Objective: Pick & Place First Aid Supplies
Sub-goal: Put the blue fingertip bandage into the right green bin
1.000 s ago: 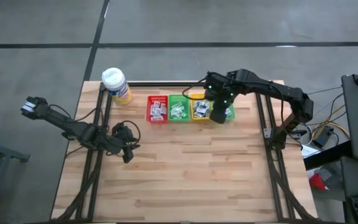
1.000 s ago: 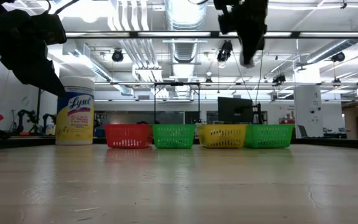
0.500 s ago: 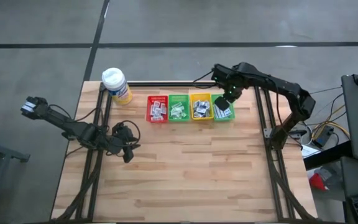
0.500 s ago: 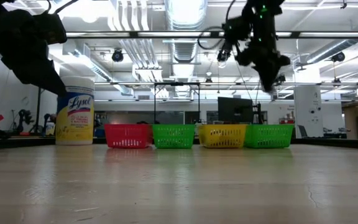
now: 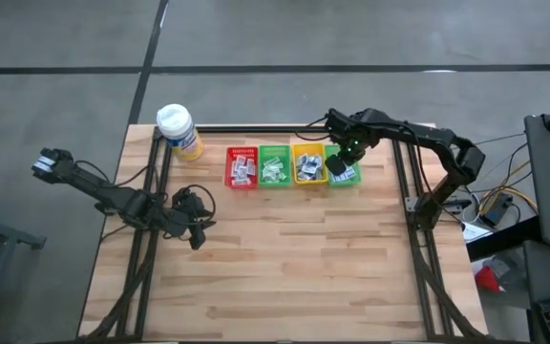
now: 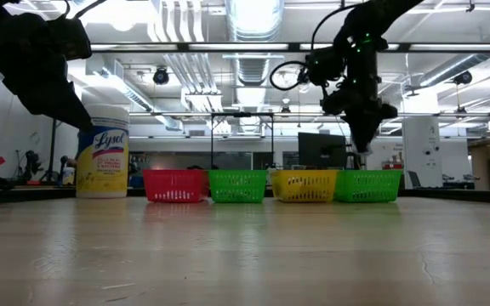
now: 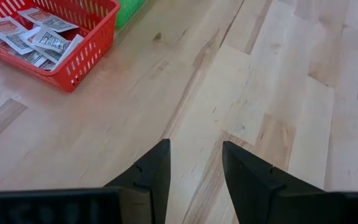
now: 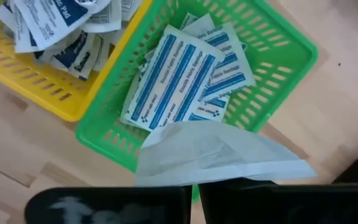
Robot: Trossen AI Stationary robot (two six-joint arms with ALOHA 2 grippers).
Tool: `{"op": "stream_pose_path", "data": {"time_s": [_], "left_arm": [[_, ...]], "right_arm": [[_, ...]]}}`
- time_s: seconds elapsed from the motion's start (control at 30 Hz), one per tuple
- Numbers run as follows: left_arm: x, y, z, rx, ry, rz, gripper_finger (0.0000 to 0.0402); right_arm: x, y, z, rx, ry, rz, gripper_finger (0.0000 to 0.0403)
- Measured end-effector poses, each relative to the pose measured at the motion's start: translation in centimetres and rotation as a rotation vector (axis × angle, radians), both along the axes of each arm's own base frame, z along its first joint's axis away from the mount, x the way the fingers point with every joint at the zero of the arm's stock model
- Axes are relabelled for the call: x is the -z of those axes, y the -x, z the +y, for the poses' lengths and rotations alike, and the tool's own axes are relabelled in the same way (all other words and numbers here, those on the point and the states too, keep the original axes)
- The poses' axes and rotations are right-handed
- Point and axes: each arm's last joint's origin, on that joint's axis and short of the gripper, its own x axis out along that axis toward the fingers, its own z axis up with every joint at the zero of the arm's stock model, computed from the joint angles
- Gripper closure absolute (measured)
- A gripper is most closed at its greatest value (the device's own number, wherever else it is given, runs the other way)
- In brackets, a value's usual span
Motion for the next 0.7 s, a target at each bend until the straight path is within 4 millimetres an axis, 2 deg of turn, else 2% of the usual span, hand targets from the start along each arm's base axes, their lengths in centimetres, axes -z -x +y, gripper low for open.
{"op": "stream_pose_path", "data": {"time_s": [0.17,0.37,0.7], "left_arm": [[0.0,0.0,0.0,-0.002,-0.002,-0.001,0.0264],[0.0,0.0,0.0,-0.005,0.001,-0.002,0.0264],[0.0,0.0,0.0,-0.032,0.031,-0.009,0.0264]], "right_arm": [[1.0,-0.1,-0.1,0.007,-0.016,0.011,0.0394],[3.4,-1.3,-0.9,-0.045,-0.058,0.080,0.0394],[4.1,-2.2,-1.6,-0.126,-0.058,0.096,0.0394]]}}
